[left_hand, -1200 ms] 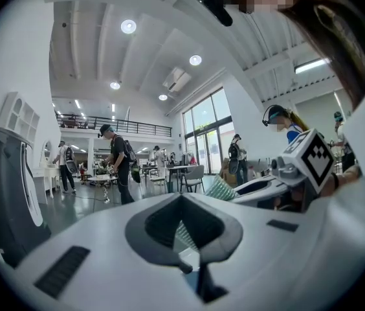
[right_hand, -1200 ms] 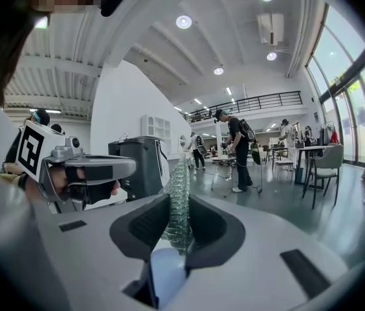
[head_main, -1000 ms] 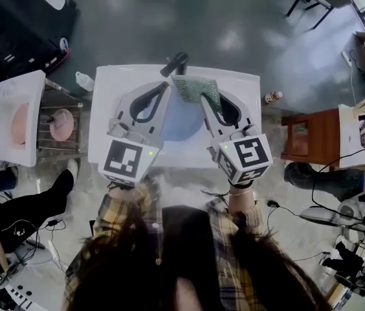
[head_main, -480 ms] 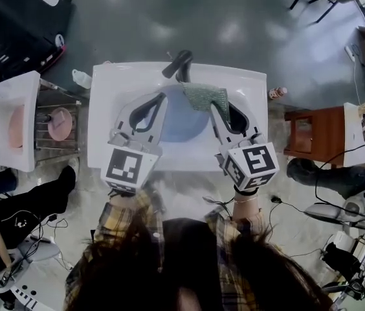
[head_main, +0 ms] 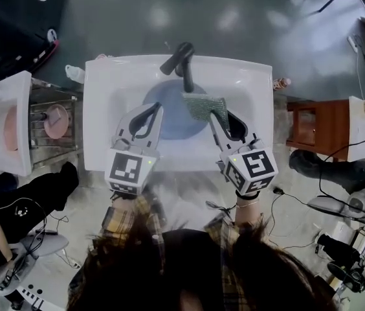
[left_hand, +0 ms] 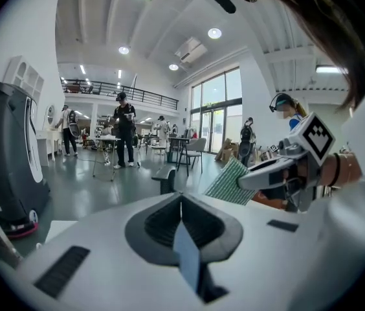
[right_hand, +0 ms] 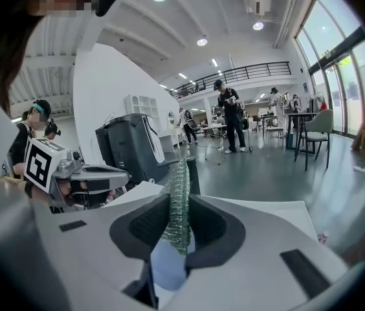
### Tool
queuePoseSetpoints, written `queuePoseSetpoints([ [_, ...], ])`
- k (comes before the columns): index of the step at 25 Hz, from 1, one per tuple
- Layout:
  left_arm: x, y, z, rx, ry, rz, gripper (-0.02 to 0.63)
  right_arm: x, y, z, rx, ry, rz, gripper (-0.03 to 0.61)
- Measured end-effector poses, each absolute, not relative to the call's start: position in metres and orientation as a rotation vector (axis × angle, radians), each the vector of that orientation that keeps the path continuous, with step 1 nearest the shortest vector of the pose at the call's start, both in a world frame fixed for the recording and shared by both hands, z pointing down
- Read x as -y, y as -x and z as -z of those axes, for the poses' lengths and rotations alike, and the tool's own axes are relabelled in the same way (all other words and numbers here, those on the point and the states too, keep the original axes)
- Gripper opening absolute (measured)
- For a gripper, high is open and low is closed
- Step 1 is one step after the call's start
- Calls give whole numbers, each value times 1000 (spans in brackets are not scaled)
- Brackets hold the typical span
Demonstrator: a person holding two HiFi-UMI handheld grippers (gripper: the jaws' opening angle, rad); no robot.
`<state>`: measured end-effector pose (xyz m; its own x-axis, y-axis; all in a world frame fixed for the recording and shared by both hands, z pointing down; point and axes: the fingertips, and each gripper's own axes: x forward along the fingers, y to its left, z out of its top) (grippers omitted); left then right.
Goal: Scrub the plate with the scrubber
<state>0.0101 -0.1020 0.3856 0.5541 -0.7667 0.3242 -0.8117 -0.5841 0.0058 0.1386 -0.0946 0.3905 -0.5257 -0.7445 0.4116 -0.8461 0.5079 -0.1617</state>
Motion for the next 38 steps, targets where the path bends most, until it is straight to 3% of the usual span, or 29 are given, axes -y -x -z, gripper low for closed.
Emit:
queuePoseSetpoints([
  [19,114,8,-489,1311,-2484,-597,21,100,-117,-489,2395,-1170,-648,98],
  [29,123,4,-535,1302,-2403,-692,152,109,-120,-514,2376,-1189,-618,98],
  [38,146,40,-569,1299,-2320,-788,166,138,-122,-526,2302,-1327,-569,98],
])
